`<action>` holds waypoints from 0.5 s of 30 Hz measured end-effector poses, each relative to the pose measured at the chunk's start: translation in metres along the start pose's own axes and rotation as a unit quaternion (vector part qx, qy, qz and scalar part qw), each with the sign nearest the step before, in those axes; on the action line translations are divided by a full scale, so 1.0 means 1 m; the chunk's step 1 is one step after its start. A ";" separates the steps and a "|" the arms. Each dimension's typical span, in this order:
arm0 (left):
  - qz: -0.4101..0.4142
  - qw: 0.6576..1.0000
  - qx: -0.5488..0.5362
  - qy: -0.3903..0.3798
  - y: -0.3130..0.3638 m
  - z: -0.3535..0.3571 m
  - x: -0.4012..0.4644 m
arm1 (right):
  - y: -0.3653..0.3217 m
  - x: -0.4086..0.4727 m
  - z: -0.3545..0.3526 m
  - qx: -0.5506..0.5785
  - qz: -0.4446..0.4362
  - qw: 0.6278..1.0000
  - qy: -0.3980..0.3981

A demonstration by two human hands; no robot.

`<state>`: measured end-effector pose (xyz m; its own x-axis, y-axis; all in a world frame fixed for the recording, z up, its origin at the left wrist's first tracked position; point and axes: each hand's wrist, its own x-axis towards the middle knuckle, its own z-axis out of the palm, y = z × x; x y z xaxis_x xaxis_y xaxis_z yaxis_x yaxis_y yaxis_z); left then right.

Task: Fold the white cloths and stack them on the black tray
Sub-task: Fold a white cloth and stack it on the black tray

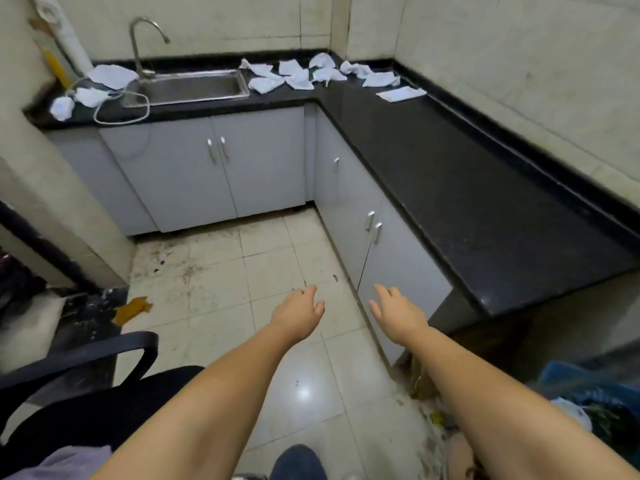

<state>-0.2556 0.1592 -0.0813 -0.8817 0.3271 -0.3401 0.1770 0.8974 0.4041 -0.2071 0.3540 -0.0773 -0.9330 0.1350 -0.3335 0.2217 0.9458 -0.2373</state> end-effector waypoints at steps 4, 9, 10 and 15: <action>-0.016 1.000 -0.007 0.005 0.004 -0.028 0.073 | 0.002 0.079 -0.027 -0.012 -0.018 1.000 -0.015; -0.015 1.000 -0.011 0.025 -0.008 -0.075 0.186 | -0.016 0.200 -0.056 -0.024 -0.036 0.999 -0.012; -0.012 1.000 -0.008 0.027 -0.011 -0.088 0.210 | -0.021 0.226 -0.065 -0.021 -0.032 0.999 -0.006; 0.003 1.000 0.027 0.012 -0.030 -0.166 0.331 | -0.055 0.346 -0.115 0.016 -0.020 1.000 0.003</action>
<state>-0.6251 0.1915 -0.0643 -0.8904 0.3264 -0.3172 0.2055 0.9102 0.3595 -0.5751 0.3829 -0.0747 -0.9433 0.0987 -0.3170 0.1925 0.9404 -0.2802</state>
